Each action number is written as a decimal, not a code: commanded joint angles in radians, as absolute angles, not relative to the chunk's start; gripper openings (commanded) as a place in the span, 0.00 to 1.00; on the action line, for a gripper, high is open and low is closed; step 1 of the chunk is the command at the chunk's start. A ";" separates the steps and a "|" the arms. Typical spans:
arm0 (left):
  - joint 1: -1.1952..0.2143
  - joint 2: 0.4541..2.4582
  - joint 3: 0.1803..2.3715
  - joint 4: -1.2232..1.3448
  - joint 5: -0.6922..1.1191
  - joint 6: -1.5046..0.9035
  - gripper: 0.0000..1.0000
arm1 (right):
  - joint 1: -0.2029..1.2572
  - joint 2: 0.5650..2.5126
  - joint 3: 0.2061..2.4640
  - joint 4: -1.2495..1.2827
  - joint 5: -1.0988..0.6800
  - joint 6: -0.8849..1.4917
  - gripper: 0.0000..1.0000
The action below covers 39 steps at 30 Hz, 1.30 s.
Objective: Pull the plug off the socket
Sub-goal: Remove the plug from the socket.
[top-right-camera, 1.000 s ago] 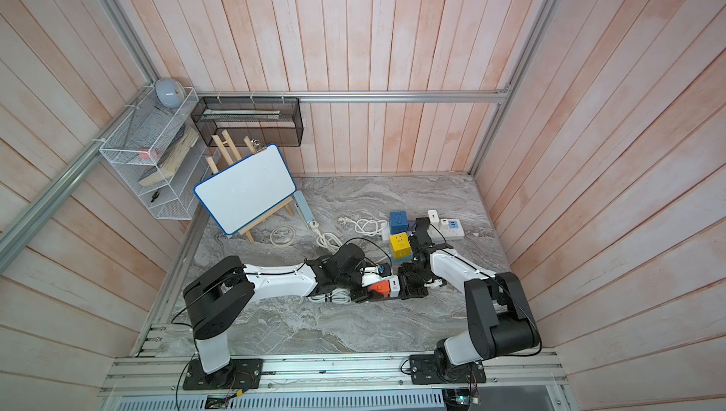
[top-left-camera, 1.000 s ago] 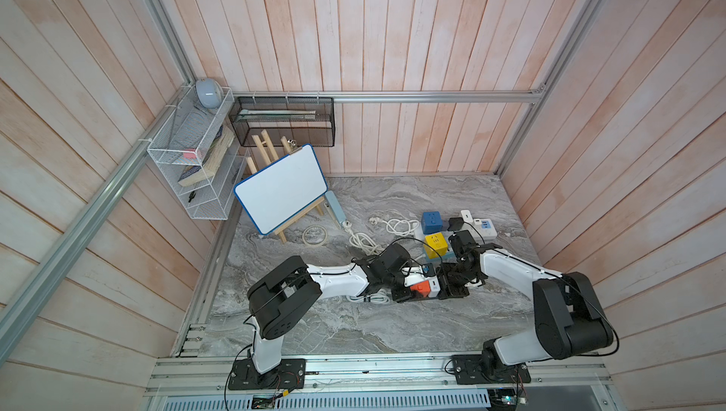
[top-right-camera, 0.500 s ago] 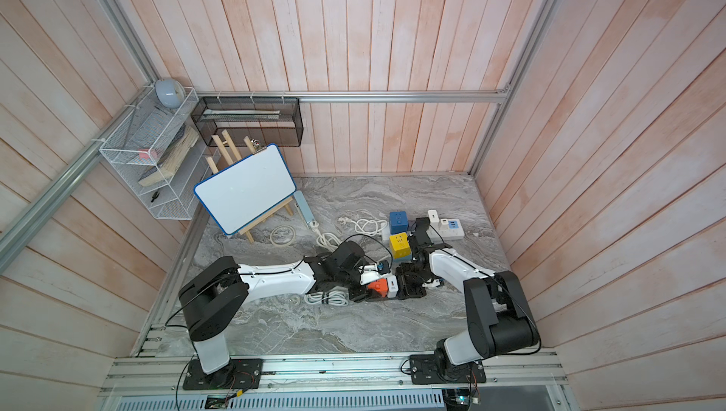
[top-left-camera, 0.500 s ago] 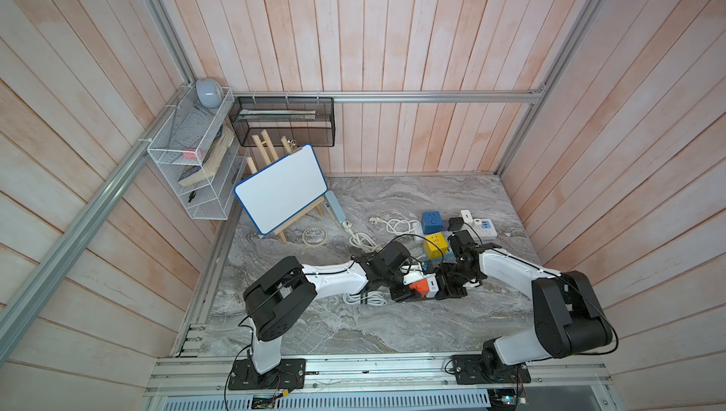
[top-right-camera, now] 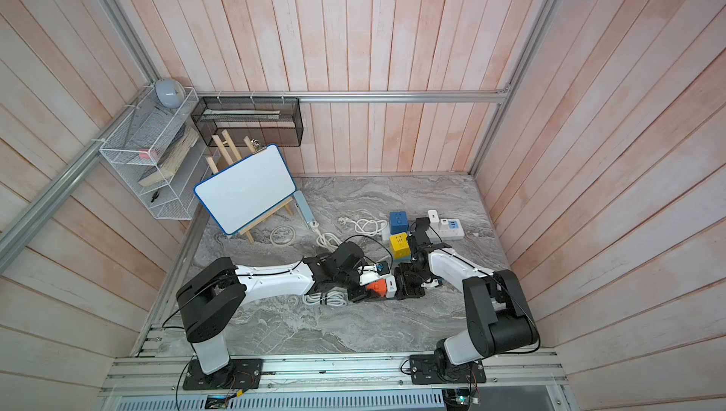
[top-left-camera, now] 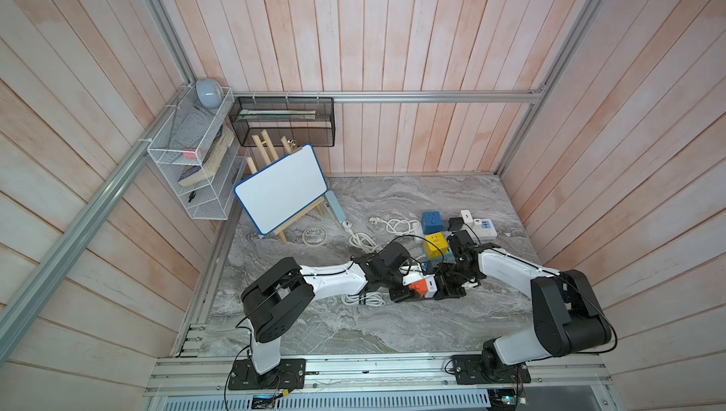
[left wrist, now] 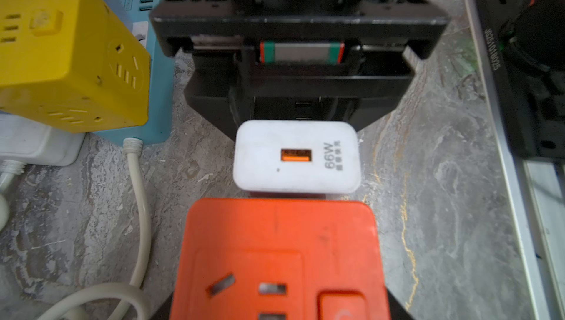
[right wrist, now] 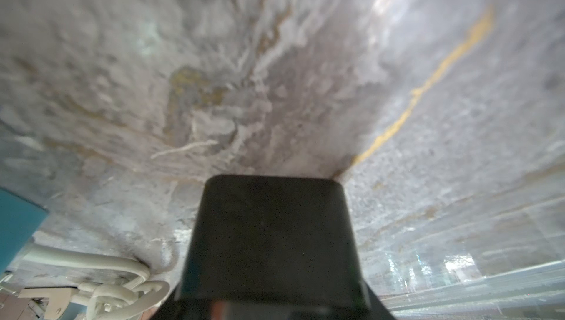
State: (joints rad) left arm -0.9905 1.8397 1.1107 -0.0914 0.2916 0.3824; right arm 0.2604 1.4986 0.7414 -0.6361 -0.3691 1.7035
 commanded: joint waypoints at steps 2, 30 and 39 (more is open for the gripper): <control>-1.002 1.747 1.123 -0.033 0.262 0.389 0.00 | 0.258 1.564 0.715 -0.606 -0.271 1.783 0.23; -1.021 1.678 1.075 0.010 0.196 0.338 0.00 | 0.258 1.605 0.716 -0.583 -0.279 1.838 0.19; -1.057 1.660 1.023 0.089 0.096 0.396 0.00 | 0.259 1.628 0.752 -0.609 -0.256 1.841 0.17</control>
